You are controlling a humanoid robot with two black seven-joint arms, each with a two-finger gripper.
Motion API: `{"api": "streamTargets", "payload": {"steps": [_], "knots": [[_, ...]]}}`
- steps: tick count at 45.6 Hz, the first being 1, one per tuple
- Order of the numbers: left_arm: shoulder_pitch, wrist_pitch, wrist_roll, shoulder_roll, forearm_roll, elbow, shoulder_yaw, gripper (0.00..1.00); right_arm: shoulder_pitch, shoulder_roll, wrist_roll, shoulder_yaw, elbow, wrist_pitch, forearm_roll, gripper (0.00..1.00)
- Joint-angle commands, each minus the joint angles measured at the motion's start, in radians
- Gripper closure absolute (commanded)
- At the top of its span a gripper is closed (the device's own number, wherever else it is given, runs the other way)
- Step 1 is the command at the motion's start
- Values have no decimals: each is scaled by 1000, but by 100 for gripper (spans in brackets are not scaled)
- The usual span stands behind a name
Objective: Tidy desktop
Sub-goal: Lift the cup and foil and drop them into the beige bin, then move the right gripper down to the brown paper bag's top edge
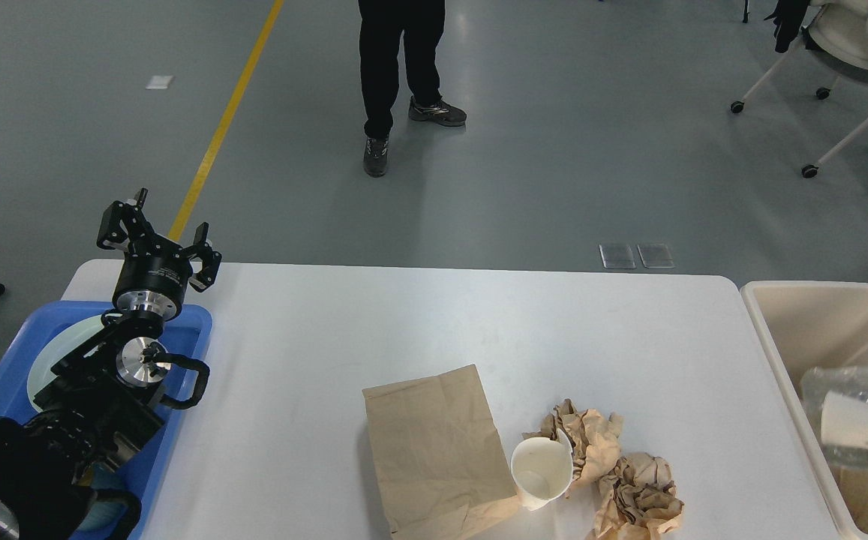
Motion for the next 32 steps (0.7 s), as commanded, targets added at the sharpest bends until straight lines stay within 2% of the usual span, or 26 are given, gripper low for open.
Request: {"api": "streamTargets", "payload": {"steps": [1, 6, 12, 18, 25, 32], "knots": [[0, 0, 0, 0, 0, 0, 0, 4, 7, 9, 1, 3, 0, 5, 0, 0], [0, 0, 0, 0, 0, 0, 0, 4, 35, 55, 3, -1, -3, 7, -1, 0], [0, 0, 0, 0, 1, 0, 0, 4, 186, 112, 4, -50, 3, 10, -43, 0], [0, 0, 0, 0, 0, 0, 0, 4, 334, 236, 4, -222, 8, 10, -152, 0], [0, 0, 0, 0, 1, 0, 0, 4, 452, 388, 4, -415, 21, 24, -178, 0], [0, 0, 0, 0, 1, 0, 0, 4, 596, 517, 4, -573, 156, 37, -181, 0]]}}
